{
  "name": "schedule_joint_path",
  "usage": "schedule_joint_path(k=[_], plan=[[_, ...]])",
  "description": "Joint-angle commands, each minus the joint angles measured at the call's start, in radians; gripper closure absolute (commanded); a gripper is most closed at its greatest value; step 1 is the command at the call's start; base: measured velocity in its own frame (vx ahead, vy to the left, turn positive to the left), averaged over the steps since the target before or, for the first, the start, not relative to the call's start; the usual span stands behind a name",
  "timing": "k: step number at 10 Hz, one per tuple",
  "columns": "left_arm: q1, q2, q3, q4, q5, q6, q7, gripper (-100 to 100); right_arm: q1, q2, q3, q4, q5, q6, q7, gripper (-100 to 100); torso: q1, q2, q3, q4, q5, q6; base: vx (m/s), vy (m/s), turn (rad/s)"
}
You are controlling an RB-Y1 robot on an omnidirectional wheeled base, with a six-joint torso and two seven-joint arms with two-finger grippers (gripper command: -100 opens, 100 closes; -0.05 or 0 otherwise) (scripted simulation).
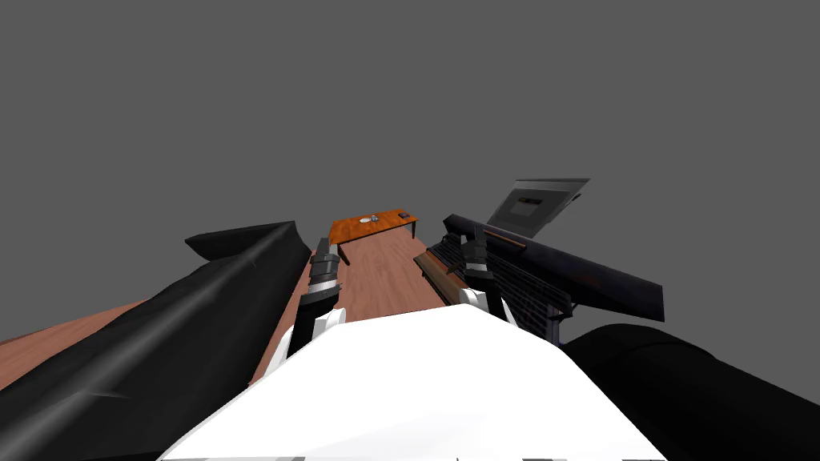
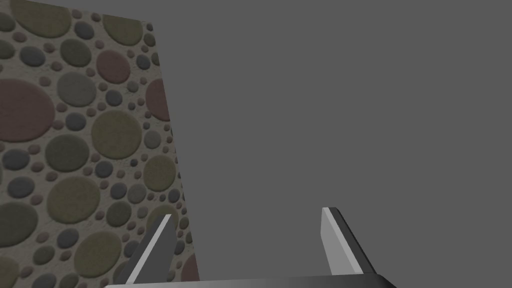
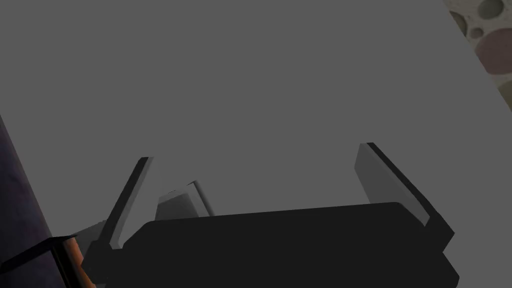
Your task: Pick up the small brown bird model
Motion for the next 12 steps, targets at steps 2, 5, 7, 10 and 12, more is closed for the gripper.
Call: schedule_joint_path(k=[2, 5, 7, 10, 12], plan=[[0.000, 0.000, 0.000, 0.000, 0.000, 0.000, 0.000, 0, 0.002, -0.074, 0.028, 0.023, 0.016, -0.003, 0.024, -100, 0.001, -0.001, 0.000, 0.000, 0.000, 0.000, 0.028, 0.019, 0.055], [0.000, 0.000, 0.000, 0.000, 0.000, 0.000, 0.000, 0, 0.005, -0.145, 0.068, 0.054, 0.039, -0.008, 0.057, -100, 0.003, -0.004, -0.002, -0.001, 0.001, 0.000, 0.054, 0.046, 0.056], [0.000, 0.000, 0.000, 0.000, 0.000, 0.000, 0.000, 0, 0.010, -0.207, 0.120, 0.095, 0.070, -0.015, 0.102, -100, 0.003, -0.003, -0.002, -0.001, 0.001, 0.000, 0.057, 0.055, 0.074], [0.000, 0.000, 0.000, 0.000, 0.000, 0.000, 0.000, 0, 0.018, -0.294, 0.214, 0.167, 0.125, -0.030, 0.183, -100, 0.008, -0.007, -0.004, -0.002, 0.002, 0.000, 0.108, 0.111, 0.129], [0.000, 0.000, 0.000, 0.000, 0.000, 0.000, 0.000, 0, 0.024, -0.344, 0.277, 0.220, 0.166, -0.039, 0.242, -100, 0.009, -0.008, -0.005, -0.002, 0.002, 0.000, 0.116, 0.114, 0.110]])
